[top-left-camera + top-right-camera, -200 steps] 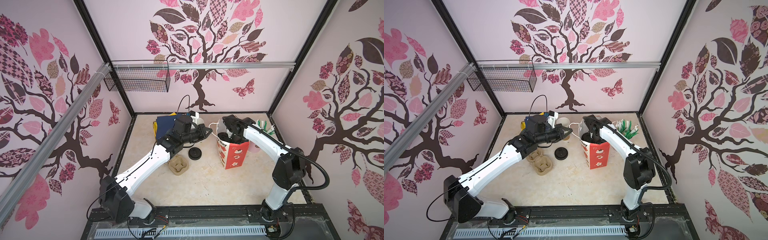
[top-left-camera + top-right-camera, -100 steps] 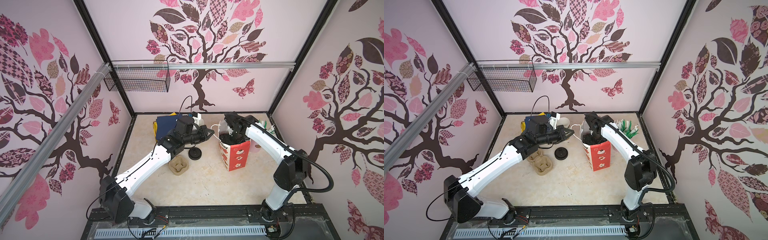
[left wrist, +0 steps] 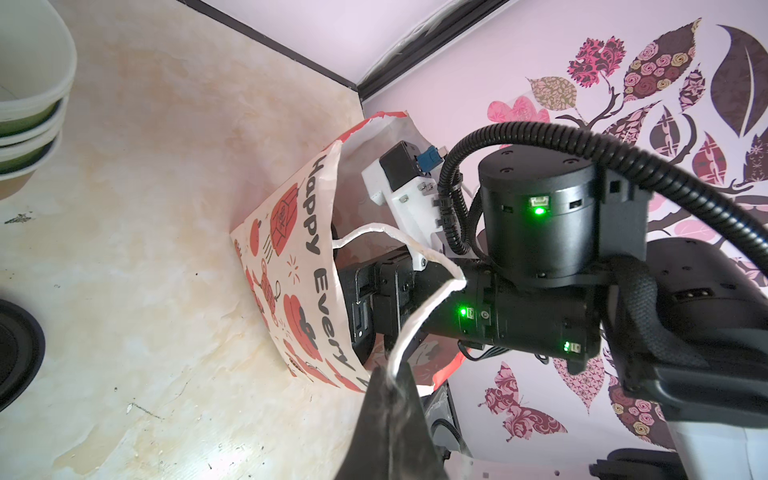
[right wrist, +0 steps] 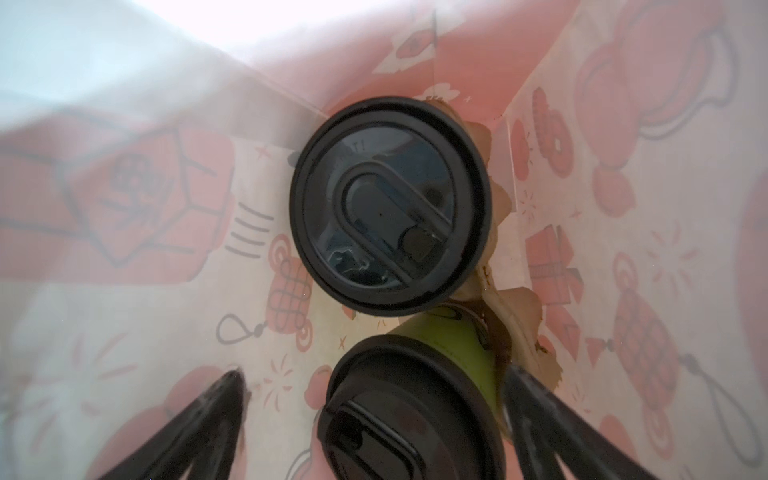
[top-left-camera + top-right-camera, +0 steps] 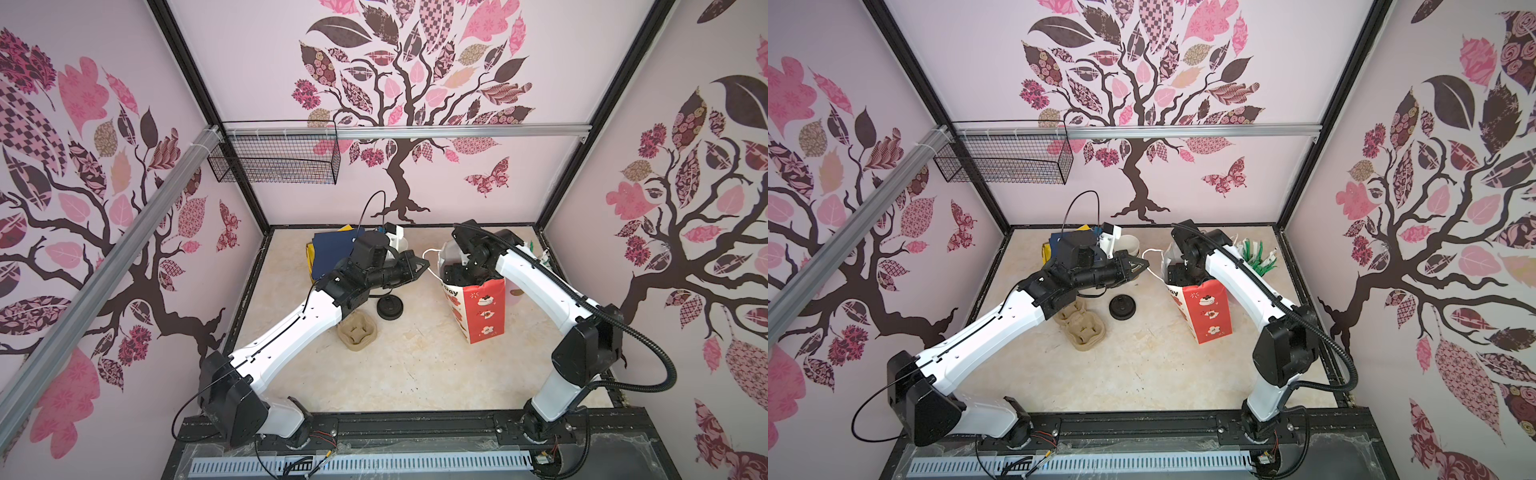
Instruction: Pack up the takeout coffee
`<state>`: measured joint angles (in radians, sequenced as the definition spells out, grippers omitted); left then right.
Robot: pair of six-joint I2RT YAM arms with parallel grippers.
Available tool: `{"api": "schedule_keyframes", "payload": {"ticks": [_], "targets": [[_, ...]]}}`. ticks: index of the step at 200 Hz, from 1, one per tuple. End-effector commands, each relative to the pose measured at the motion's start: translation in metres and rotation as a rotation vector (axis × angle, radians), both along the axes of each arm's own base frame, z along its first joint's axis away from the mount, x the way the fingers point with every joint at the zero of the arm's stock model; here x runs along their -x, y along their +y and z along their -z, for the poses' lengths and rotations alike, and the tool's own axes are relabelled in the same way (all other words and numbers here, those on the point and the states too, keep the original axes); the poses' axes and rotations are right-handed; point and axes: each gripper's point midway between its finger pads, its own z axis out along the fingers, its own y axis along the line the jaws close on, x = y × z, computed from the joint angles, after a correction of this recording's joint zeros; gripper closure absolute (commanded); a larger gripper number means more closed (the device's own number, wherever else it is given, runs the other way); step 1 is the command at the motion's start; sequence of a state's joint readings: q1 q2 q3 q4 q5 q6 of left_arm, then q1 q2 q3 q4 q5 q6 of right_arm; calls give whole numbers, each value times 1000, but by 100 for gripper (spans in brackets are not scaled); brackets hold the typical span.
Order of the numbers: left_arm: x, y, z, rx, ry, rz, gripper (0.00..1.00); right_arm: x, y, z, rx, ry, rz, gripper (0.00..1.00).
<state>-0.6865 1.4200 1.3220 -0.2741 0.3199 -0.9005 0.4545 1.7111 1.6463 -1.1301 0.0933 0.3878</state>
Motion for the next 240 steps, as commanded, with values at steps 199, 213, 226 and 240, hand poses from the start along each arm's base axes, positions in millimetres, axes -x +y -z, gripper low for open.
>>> {"api": "schedule_keyframes", "payload": {"ticks": [199, 213, 226, 240], "targets": [[13, 5, -9, -80, -89, 71, 100, 13, 27, -6, -73, -63, -11, 21], [14, 5, -9, -84, -93, 78, 100, 12, 28, -8, -83, -71, -3, 22], [14, 4, -9, -85, -92, 85, 100, 10, 30, -10, -93, -83, -1, 24], [14, 3, -11, -84, -101, 88, 100, 7, 33, -12, -105, -101, -5, 24]]}}
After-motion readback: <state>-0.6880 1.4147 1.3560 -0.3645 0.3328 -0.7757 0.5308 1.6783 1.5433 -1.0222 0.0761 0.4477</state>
